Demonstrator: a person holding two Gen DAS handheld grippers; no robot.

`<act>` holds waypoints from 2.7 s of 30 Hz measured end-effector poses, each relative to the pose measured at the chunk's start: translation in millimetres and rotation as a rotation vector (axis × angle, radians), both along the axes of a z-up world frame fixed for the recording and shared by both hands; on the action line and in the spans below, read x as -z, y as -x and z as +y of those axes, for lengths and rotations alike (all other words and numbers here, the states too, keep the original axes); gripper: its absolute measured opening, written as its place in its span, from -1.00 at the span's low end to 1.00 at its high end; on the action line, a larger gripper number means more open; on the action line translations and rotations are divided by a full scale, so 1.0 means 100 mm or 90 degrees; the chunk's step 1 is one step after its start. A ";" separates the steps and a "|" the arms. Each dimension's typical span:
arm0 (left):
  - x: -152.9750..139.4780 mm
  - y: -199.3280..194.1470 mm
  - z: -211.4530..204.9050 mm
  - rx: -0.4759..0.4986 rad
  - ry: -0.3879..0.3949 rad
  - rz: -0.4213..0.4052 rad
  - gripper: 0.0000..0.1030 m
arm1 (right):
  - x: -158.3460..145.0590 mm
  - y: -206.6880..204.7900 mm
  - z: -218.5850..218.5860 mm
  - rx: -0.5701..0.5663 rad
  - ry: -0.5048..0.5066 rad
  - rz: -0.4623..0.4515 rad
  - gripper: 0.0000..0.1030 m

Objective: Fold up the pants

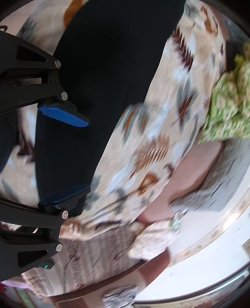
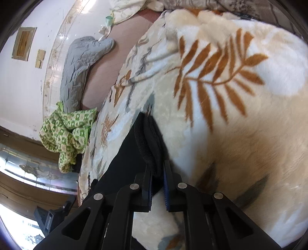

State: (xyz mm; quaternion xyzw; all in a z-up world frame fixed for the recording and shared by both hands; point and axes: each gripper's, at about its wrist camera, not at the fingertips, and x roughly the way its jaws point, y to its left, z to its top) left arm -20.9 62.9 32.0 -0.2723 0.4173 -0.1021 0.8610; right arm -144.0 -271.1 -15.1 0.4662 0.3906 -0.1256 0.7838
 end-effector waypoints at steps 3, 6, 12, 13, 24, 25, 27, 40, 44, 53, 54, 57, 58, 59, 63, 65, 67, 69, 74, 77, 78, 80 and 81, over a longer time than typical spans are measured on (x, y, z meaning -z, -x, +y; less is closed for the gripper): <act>0.09 0.04 0.44 -0.067 -0.002 0.021 0.19 | -0.02 0.04 -0.09 0.018 0.002 -0.004 -0.89; 0.15 0.12 0.80 -0.129 -0.030 0.020 0.19 | -0.09 0.10 -0.20 0.045 0.026 -0.005 -0.99; 0.25 0.28 1.02 -0.168 -0.030 0.022 0.14 | -0.09 0.06 -0.17 0.009 -0.050 -0.056 -0.79; 0.25 0.29 0.98 -0.164 -0.037 0.021 0.14 | -0.10 0.09 -0.18 0.021 -0.053 -0.058 -0.47; 0.24 0.22 0.85 -0.139 -0.063 0.020 0.16 | 0.13 0.03 -0.07 -0.001 -0.115 -0.016 -0.37; 0.24 0.22 0.86 -0.138 -0.062 0.019 0.16 | 0.15 -0.01 -0.05 -0.004 -0.109 -0.015 -0.83; 0.25 0.22 0.88 -0.137 -0.055 0.018 0.16 | 0.22 -0.03 -0.04 0.009 -0.100 0.001 -0.84; 0.28 0.26 0.95 -0.153 -0.028 0.005 0.14 | -0.29 -0.18 0.53 -0.108 0.114 -0.048 -0.85; 0.24 0.36 1.02 -0.182 -0.029 -0.010 0.14 | -0.40 -0.27 0.75 -0.171 0.129 -0.087 -0.85; 0.14 0.62 1.03 -0.246 -0.071 -0.051 0.13 | -0.48 -0.73 1.70 -0.420 0.137 -0.124 -0.85; 0.14 0.65 1.04 -0.253 -0.074 -0.053 0.13 | -0.48 -0.81 1.82 -0.452 0.136 -0.117 -0.85; 0.17 0.68 1.06 -0.266 -0.073 -0.042 0.13 | -0.49 -1.06 2.27 -0.567 0.165 -0.090 -0.85; 0.18 0.68 1.05 -0.269 -0.071 -0.037 0.13 | -0.50 -1.13 2.42 -0.604 0.181 -0.080 -0.85; 0.19 0.69 1.04 -0.269 -0.069 -0.034 0.13 | -0.50 -1.21 2.61 -0.646 0.211 -0.064 -0.85; 0.14 0.70 1.02 -0.266 -0.074 -0.043 0.13 | -0.41 -1.39 3.02 -0.726 0.288 -0.006 -0.85; 0.13 0.71 1.03 -0.264 -0.077 -0.049 0.13 | -0.35 -1.46 3.14 -0.754 0.304 0.017 -0.85; 0.13 0.71 1.04 -0.264 -0.077 -0.051 0.13 | -0.26 -1.50 3.25 -0.798 0.304 0.038 -0.85; 0.14 0.70 1.06 -0.262 -0.074 -0.048 0.13 | -0.13 -1.52 3.39 -0.839 0.325 0.060 -0.85; 0.15 0.68 1.08 -0.259 -0.072 -0.045 0.13 | -0.01 -1.49 3.48 -0.885 0.338 0.053 -0.49; 0.13 0.65 1.10 -0.251 -0.066 -0.049 0.13 | -0.22 -1.32 3.30 -0.892 0.289 -0.002 -0.47; 0.11 0.64 1.11 -0.246 -0.065 -0.054 0.13 | -0.32 -1.24 3.19 -0.875 0.288 -0.027 -0.44; 0.02 0.62 1.11 -0.226 -0.063 -0.082 0.13 | -0.48 -1.11 2.83 -0.803 0.275 -0.060 -0.29; -0.03 0.60 1.09 -0.206 -0.066 -0.103 0.14 | -0.54 -1.05 2.60 -0.750 0.265 -0.072 -0.24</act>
